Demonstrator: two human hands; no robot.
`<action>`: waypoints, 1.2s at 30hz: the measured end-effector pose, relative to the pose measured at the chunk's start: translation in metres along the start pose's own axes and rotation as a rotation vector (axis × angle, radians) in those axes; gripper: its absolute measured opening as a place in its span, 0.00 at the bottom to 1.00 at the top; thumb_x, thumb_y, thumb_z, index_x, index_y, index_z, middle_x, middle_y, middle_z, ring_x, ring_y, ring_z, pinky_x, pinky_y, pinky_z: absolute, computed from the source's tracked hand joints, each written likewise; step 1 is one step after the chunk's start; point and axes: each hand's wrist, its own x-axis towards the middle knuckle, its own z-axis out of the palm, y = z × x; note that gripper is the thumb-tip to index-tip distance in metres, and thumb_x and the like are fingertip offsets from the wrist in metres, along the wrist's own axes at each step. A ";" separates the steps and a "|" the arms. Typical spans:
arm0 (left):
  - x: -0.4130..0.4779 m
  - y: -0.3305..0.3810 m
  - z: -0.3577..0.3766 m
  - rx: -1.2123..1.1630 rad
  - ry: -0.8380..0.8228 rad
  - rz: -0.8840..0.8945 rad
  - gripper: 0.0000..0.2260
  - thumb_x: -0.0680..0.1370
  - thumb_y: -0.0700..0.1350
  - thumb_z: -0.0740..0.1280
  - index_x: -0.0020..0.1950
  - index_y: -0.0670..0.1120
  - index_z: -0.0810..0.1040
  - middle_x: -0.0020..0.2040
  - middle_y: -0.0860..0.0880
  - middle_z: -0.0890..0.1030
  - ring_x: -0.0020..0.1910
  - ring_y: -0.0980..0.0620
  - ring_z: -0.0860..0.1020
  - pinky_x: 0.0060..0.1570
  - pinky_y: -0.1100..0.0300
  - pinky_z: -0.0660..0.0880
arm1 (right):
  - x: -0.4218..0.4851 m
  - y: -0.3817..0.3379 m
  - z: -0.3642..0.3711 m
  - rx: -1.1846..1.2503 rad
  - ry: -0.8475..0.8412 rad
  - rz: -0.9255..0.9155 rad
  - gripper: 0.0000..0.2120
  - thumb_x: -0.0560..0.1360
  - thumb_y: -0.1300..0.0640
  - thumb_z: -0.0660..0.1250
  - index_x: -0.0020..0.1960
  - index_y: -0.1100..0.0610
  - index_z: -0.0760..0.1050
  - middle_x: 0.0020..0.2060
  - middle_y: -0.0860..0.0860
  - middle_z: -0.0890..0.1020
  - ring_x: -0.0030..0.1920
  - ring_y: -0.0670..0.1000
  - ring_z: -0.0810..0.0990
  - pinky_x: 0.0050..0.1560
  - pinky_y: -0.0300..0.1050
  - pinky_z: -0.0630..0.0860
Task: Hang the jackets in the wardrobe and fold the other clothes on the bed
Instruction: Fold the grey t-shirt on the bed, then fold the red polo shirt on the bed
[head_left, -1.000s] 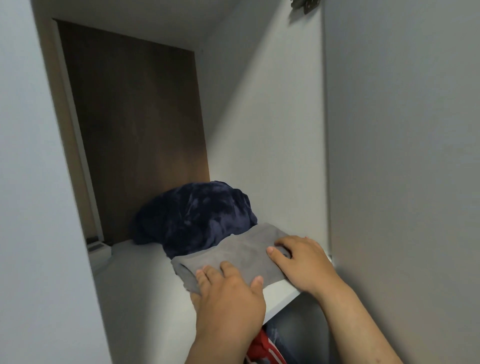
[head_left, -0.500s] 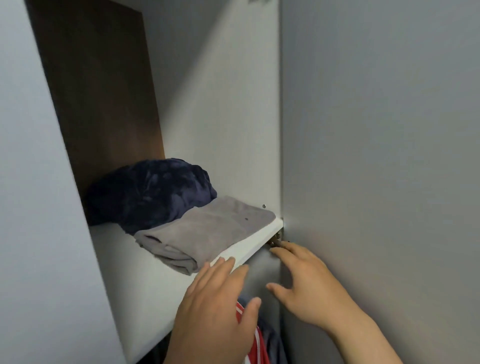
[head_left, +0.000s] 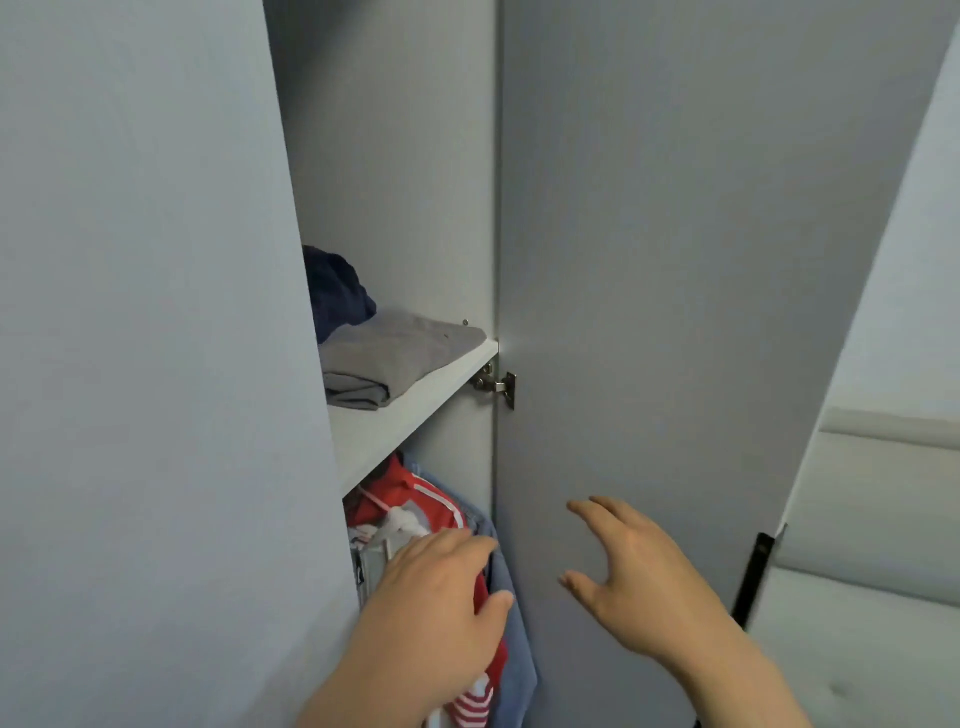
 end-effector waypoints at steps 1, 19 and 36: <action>-0.007 0.001 0.002 -0.012 -0.016 0.005 0.21 0.78 0.59 0.60 0.70 0.57 0.69 0.68 0.60 0.70 0.69 0.57 0.66 0.69 0.63 0.58 | -0.014 -0.001 0.001 0.004 -0.004 0.021 0.35 0.74 0.39 0.67 0.77 0.44 0.59 0.75 0.47 0.64 0.74 0.49 0.64 0.72 0.41 0.61; -0.037 0.057 0.091 -0.148 -0.331 0.189 0.23 0.78 0.56 0.64 0.72 0.52 0.70 0.70 0.55 0.71 0.69 0.52 0.68 0.67 0.57 0.65 | -0.180 0.053 -0.015 -0.047 -0.001 0.386 0.29 0.75 0.42 0.68 0.74 0.48 0.68 0.70 0.45 0.72 0.68 0.49 0.70 0.66 0.41 0.66; 0.034 0.178 0.214 -0.236 -0.765 0.566 0.22 0.80 0.54 0.63 0.74 0.54 0.67 0.71 0.59 0.68 0.69 0.59 0.67 0.65 0.64 0.64 | -0.293 0.177 -0.019 -0.036 -0.117 0.846 0.28 0.78 0.42 0.64 0.75 0.46 0.63 0.71 0.43 0.69 0.70 0.47 0.68 0.67 0.41 0.66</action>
